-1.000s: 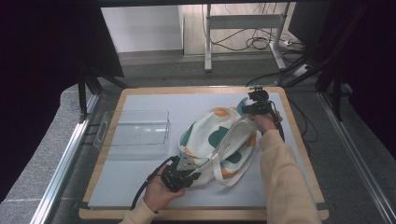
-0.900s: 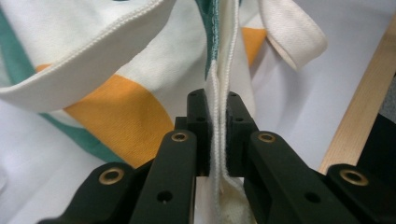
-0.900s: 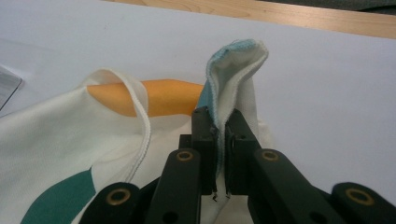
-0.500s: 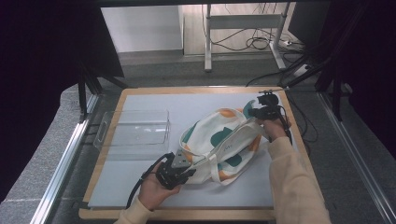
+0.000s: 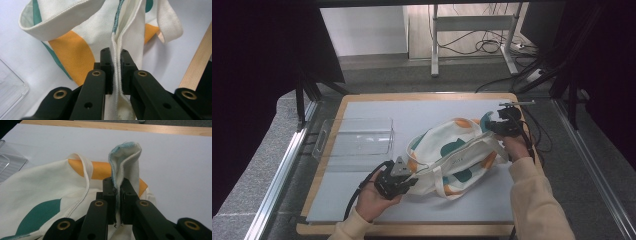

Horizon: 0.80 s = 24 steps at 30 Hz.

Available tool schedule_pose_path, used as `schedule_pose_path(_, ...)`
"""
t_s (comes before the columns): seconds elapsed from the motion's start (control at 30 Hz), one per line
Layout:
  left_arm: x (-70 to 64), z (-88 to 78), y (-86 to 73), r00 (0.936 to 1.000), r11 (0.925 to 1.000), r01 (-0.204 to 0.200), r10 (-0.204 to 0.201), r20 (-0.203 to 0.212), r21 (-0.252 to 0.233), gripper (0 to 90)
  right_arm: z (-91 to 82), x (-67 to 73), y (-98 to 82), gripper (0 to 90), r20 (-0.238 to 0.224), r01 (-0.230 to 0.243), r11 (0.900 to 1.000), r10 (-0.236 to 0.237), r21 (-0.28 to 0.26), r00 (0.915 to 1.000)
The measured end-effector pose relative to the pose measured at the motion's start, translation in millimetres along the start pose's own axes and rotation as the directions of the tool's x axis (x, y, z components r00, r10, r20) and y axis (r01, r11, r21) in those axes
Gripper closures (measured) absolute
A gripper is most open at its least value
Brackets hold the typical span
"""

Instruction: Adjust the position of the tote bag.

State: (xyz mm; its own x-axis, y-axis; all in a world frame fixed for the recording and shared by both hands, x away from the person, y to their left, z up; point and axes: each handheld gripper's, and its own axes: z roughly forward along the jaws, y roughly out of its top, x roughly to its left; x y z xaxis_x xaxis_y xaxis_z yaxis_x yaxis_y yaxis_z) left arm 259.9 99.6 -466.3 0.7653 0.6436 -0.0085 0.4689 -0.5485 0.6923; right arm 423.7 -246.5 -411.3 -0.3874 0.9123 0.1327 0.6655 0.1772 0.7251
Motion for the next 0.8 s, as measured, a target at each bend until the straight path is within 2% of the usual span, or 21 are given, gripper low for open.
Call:
schedule_pose_path(0.2,2.9,-0.8,0.7,1.0000,1.0000,-0.001,0.001,-0.002,-0.002,84.6,-8.9,-0.8,-4.4,84.5,-0.003,0.010,1.000,-0.010,-0.008,0.9999)
schedule_pose_path(0.53,9.5,-2.9,2.7,0.9998,0.9998,-0.018,0.018,-0.003,0.008,84.6,-14.7,-2.8,-14.1,84.5,-0.011,-0.014,0.999,0.014,-0.030,0.9998)
schedule_pose_path(0.8,17.5,-4.9,5.4,0.9998,0.9997,-0.021,0.021,-0.005,0.012,84.6,-27.1,-4.0,-28.7,84.5,-0.026,-0.041,0.997,0.040,-0.062,0.9989)
